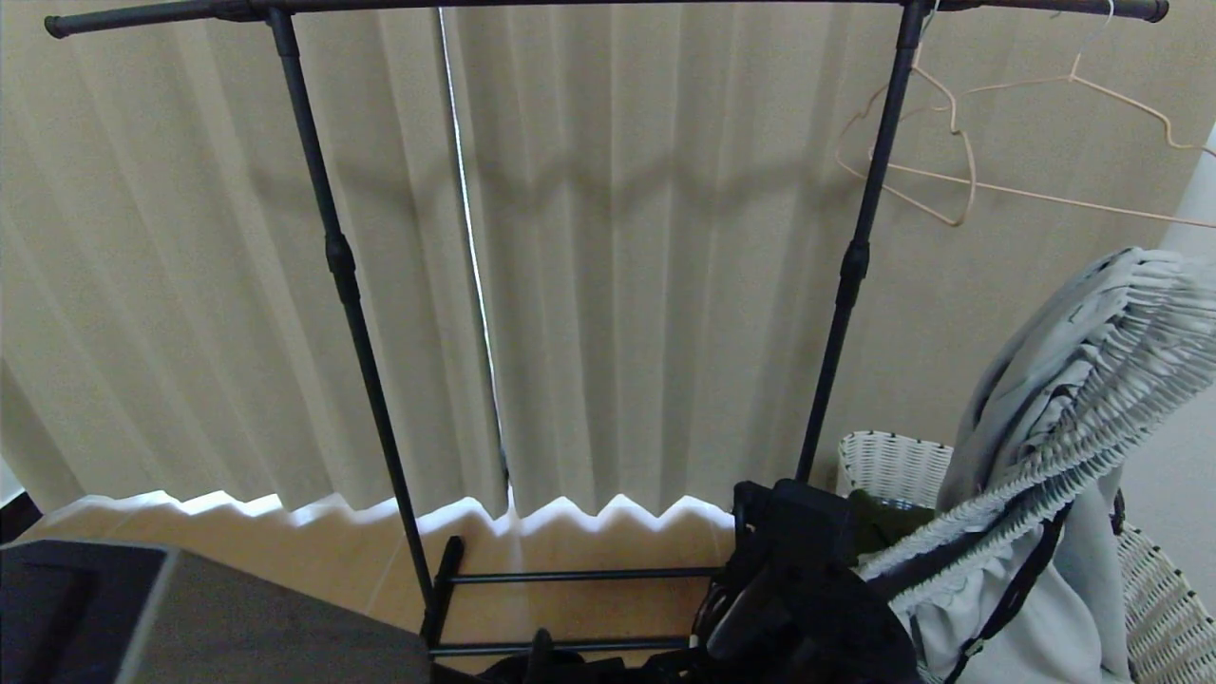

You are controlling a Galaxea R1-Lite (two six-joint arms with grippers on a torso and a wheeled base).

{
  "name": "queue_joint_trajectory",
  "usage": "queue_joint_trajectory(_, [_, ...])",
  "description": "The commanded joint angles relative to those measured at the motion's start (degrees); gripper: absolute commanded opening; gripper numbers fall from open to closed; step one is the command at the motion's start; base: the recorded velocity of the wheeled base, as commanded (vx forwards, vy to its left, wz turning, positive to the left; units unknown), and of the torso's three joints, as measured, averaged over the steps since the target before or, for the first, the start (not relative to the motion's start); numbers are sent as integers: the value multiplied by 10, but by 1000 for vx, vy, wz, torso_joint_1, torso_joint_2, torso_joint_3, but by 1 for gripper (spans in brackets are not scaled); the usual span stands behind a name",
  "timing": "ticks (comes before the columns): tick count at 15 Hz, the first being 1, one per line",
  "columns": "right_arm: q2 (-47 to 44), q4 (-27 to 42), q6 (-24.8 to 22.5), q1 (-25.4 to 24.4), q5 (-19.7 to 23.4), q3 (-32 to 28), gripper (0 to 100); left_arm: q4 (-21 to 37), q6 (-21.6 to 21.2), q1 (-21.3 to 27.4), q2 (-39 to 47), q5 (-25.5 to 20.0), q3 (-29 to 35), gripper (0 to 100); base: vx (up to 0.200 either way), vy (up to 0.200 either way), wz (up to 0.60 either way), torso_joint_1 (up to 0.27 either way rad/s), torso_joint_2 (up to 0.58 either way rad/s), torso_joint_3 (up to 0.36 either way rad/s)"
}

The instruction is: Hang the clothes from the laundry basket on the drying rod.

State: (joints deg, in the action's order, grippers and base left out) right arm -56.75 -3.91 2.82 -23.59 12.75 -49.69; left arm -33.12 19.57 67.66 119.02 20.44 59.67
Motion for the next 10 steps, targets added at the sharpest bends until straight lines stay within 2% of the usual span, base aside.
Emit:
queue_joint_trajectory(1, [-22,-1,-1,0,0,-8,0,0,-9,14,-82,16,-56,0,0,0,0,0,0,0])
queue_joint_trajectory(5, [-51,-3,-3,-1,2,-24,0,7,-35,9,-236,11,-124,0,0,0,0,0,0,0])
queue_joint_trajectory(7, [-55,-2,-3,-30,7,-46,0,69,-66,-4,-342,0,-138,0,0,0,0,0,0,0])
queue_joint_trajectory(10, [-84,2,-4,-76,8,-120,0,150,-105,-46,-432,-44,-103,0,0,0,0,0,0,0])
